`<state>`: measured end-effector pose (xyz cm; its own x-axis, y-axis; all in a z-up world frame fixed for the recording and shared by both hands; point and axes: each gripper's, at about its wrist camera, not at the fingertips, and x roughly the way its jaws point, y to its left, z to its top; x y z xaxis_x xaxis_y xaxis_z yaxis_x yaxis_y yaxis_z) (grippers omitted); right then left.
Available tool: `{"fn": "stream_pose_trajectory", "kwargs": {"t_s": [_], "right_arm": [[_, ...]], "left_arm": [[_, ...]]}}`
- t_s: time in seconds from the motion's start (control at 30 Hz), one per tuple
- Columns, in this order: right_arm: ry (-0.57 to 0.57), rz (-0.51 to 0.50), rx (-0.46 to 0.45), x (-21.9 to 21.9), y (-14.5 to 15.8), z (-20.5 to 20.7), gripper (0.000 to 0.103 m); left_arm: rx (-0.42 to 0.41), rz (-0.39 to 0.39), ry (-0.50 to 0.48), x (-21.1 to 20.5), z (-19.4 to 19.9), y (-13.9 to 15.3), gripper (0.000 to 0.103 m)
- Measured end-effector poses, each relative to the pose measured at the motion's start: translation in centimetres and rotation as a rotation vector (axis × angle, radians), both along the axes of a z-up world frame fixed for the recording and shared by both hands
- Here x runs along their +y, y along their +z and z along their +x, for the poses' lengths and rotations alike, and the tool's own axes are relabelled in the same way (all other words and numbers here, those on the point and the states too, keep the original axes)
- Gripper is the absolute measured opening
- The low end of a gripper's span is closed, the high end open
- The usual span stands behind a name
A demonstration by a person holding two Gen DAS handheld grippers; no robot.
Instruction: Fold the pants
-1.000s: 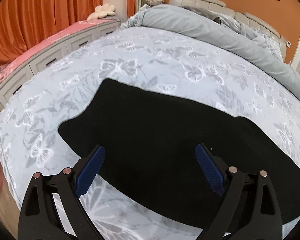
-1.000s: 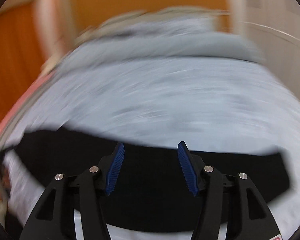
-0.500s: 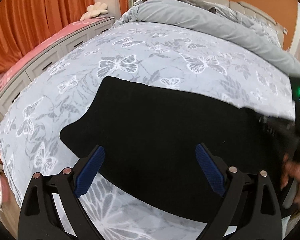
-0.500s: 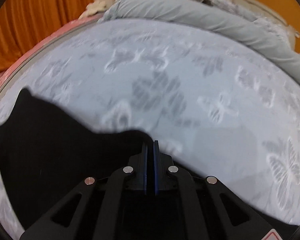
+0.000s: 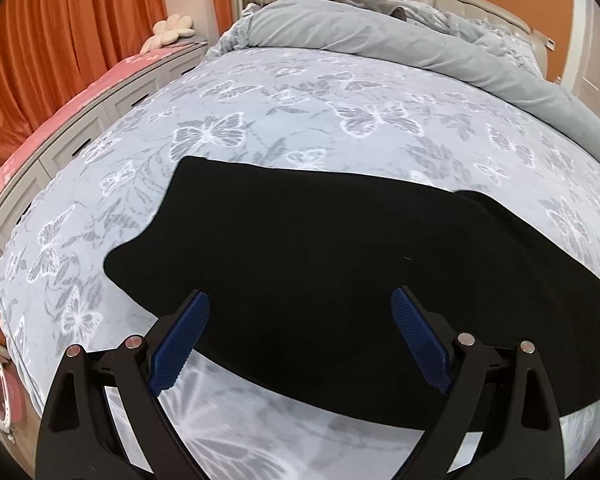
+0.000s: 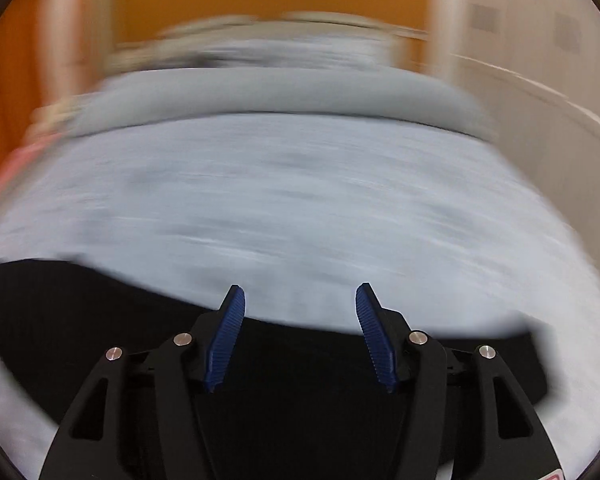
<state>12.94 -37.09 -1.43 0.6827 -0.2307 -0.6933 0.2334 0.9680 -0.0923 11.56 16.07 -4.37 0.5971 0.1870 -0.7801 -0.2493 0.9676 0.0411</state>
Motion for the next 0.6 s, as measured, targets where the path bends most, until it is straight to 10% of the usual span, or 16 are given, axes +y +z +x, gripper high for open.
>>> {"fn": "stream_pose_trajectory", "kwargs": {"t_s": [0.17,0.4,0.47,0.6], "right_arm": [[-0.277,0.069,0.007,-15.0,-1.6,-5.5,0.058],[-0.236,0.183,0.043,-20.5,-5.6,-4.9,0.058],[-0.197,0.218,0.087,-20.6,-6.7,-3.4,0.009],[-0.216,0.185,0.024,-20.4,-5.2,-3.4,0.006]], "left_arm": [[-0.015,0.022,-0.088,-5.0,-1.0,0.0,0.094],[-0.075,0.046,-0.184,-11.8,-1.1,0.1,0.095],[-0.071,0.03,-0.204,-12.9,-0.5,-0.3,0.095],[-0.042,0.064,-0.227,-14.4,0.9,-1.6,0.095]]}}
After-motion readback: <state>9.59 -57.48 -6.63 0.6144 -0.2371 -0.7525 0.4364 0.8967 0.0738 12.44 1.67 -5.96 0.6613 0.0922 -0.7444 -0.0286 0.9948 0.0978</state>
